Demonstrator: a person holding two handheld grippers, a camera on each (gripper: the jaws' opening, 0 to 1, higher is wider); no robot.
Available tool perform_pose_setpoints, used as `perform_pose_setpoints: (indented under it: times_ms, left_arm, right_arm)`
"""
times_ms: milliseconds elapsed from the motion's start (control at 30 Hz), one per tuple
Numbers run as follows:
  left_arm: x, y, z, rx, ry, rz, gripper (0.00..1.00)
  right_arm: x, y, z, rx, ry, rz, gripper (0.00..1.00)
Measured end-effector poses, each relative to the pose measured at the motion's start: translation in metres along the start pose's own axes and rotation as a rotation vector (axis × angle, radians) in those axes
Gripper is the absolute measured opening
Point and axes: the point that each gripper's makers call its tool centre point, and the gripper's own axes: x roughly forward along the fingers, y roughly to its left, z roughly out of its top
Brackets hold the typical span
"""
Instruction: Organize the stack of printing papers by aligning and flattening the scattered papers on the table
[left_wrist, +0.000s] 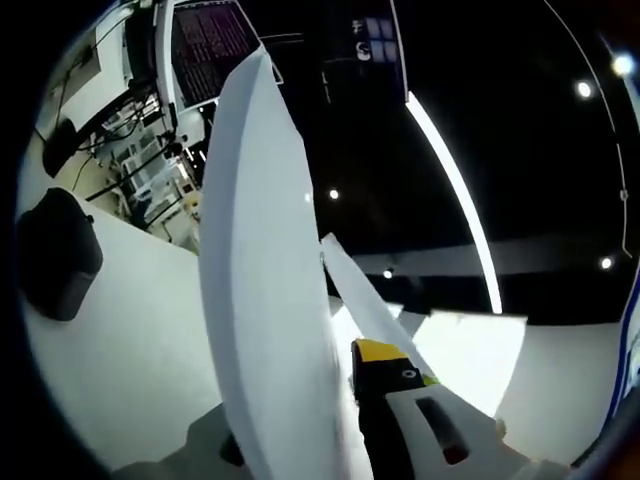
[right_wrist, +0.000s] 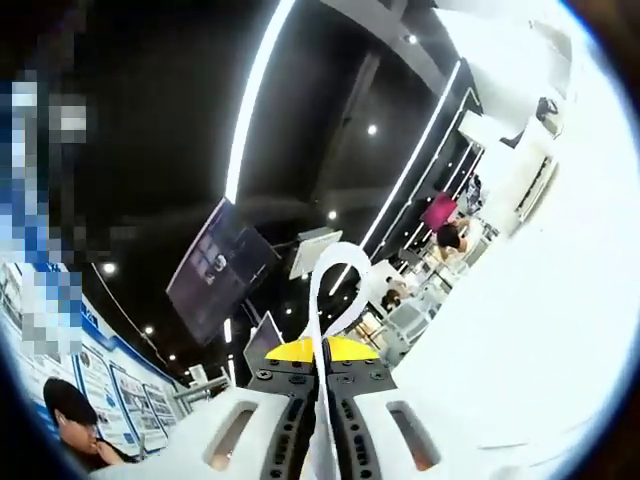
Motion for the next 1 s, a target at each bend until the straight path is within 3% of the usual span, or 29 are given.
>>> perform_pose_setpoints:
  times_ms: [333,667,833,1000]
  left_arm:
    - [0.001,0.0,-0.001,-0.025,0.005,0.003,0.17]
    - [0.0,-0.001,0.0,-0.036,-0.005,0.002,0.18]
    - [0.0,-0.001,0.0,-0.041,-0.005,0.003,0.19]
    - [0.0,0.0,0.001,-0.043,-0.01,0.004,0.19]
  right_arm:
    - [0.0,-0.013,-0.018,-0.035,0.043,-0.032,0.0]
    - [0.001,-0.004,-0.029,-0.15,0.088,-0.007,0.0]
    - [-0.001,-0.006,-0.033,-0.128,0.112,-0.009,0.0]
    - [-0.003,0.007,-0.049,-0.143,0.176,0.031,0.0]
